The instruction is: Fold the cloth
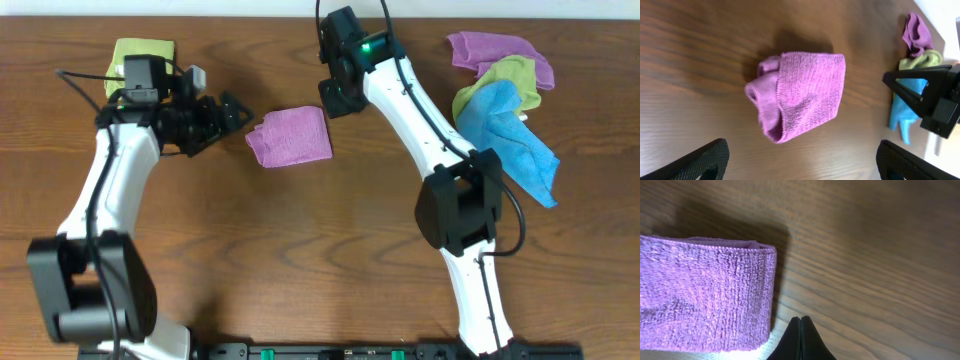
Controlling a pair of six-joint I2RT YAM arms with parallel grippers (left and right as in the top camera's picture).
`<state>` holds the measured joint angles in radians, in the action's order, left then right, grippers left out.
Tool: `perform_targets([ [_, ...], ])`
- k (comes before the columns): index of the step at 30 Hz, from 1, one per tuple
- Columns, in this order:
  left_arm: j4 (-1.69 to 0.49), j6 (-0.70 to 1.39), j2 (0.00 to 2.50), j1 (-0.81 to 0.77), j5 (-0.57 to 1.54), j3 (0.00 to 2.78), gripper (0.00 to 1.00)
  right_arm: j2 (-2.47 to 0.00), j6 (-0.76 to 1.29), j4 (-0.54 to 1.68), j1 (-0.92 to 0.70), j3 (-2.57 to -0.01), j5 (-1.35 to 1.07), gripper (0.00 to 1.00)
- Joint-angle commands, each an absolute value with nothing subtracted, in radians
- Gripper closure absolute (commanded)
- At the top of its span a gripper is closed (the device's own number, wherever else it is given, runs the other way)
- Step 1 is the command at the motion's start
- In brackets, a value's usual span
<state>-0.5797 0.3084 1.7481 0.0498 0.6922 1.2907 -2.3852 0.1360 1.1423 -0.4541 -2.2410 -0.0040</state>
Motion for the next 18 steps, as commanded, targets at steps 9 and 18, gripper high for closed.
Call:
perform_targets([
  [9,-0.519,0.322,1.980,0.016,0.841,1.287,0.05,-2.362,0.126,1.071,-0.423,-2.119,-0.061,0.99],
  [18,-0.453,0.322,2.061,-0.014,0.839,1.287,0.05,-2.368,0.141,1.017,-0.419,-2.095,-0.115,0.99],
])
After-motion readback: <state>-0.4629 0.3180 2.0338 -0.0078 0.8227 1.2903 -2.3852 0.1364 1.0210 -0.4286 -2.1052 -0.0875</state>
